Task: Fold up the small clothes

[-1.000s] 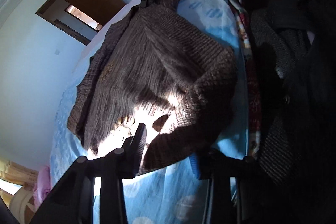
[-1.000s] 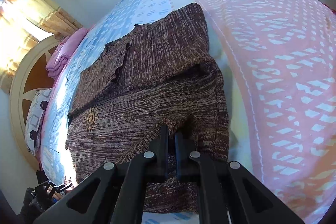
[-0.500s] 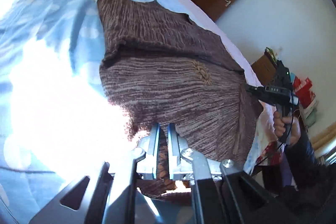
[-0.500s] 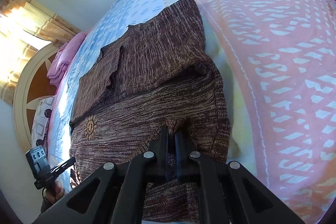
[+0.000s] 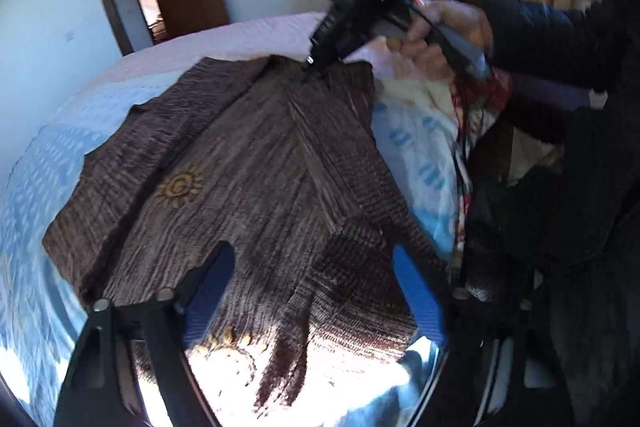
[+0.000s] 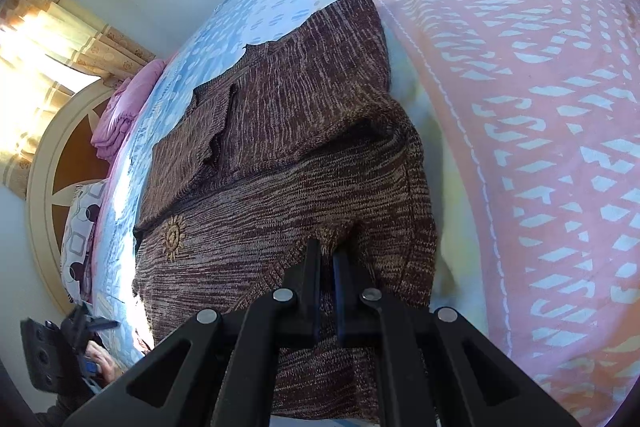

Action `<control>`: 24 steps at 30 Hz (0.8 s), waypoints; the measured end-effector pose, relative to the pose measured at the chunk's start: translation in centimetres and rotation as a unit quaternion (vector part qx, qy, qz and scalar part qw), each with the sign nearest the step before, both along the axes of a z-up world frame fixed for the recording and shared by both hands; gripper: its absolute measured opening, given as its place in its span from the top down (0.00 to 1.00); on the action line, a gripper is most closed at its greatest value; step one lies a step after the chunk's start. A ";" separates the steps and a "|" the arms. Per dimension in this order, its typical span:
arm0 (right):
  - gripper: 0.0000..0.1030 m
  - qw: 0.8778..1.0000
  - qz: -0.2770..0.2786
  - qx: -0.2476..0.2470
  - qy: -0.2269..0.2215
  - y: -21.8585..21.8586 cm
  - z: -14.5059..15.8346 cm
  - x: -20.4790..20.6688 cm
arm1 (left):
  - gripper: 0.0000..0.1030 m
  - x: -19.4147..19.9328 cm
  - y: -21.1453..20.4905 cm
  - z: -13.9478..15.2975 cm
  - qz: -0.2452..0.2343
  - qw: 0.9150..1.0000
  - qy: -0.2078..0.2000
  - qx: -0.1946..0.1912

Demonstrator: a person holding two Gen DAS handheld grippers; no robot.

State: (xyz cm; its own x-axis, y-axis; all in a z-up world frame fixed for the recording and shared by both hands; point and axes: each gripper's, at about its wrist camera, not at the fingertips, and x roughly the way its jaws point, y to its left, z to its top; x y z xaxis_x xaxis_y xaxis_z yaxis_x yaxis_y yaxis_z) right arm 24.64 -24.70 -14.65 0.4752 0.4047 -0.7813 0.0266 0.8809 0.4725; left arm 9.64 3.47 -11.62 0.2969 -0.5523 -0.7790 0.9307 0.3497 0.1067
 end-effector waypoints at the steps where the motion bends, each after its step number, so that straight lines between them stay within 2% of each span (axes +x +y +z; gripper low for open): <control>1: 0.95 1.000 0.001 -0.002 0.000 0.0 0.0 0.0 | 0.51 0.4 -0.5 -0.9 -0.010 1.000 0.011 0.017; 2: 0.95 1.000 0.001 -0.004 0.000 0.1 0.0 0.0 | 0.67 0.8 -1.0 -1.8 -0.013 0.999 0.020 0.035; 3: 0.95 1.000 0.001 -0.004 0.000 0.1 0.0 0.1 | 0.70 1.1 -1.3 -2.4 -0.014 0.999 0.028 0.043; 5: 0.95 1.000 0.001 -0.003 0.000 0.1 0.0 0.1 | 0.70 1.0 -0.9 -2.2 -0.016 1.000 0.017 0.019; 8: 0.95 1.000 0.000 0.000 0.000 0.1 0.0 0.1 | 0.70 0.3 -1.0 -2.1 -0.023 0.999 -0.005 0.035; 9: 0.95 1.000 0.000 0.001 0.000 0.1 0.0 0.1 | 0.72 0.0 -1.3 -2.1 -0.023 0.999 -0.011 0.034; 10: 0.95 1.000 0.000 0.000 0.000 0.2 0.0 0.1 | 0.79 -0.2 -1.3 -2.1 -0.022 0.999 -0.008 0.034; 11: 0.95 1.000 0.000 0.000 0.000 0.2 0.0 0.1 | 0.89 -0.2 -1.1 -2.2 -0.020 0.999 0.002 0.031; 14: 0.95 1.000 -0.001 0.004 -0.001 0.0 -0.1 0.2 | 0.94 0.0 -0.4 -2.4 0.023 0.999 0.040 0.000; 17: 0.95 1.000 -0.003 0.008 0.000 -0.1 -0.2 0.2 | 0.96 0.2 0.1 -2.2 0.058 0.995 0.074 -0.033; 19: 0.95 1.000 -0.002 0.008 0.000 -0.1 -0.2 0.1 | 0.96 0.9 0.8 -1.2 0.091 0.989 0.093 -0.070; 21: 0.95 1.000 -0.003 0.011 0.001 -0.2 -0.2 0.1 | 0.96 2.3 2.7 0.6 0.144 0.978 0.097 -0.114; 22: 0.95 1.000 -0.004 0.013 0.001 -0.2 -0.2 0.1 | 0.96 3.3 3.9 1.4 0.176 0.970 0.100 -0.138; 24: 0.95 1.000 -0.006 0.019 0.000 -0.4 -0.3 0.1 | 0.96 5.5 7.2 2.6 0.246 0.945 0.104 -0.191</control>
State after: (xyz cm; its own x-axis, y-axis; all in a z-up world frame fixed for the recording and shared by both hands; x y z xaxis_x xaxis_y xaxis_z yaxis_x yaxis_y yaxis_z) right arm 24.79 -25.06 -14.92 0.4810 0.4276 -0.7654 0.0376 0.8621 0.5053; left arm 15.13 10.64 -8.99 0.4532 -0.6395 -0.6210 0.6328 0.7215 -0.2811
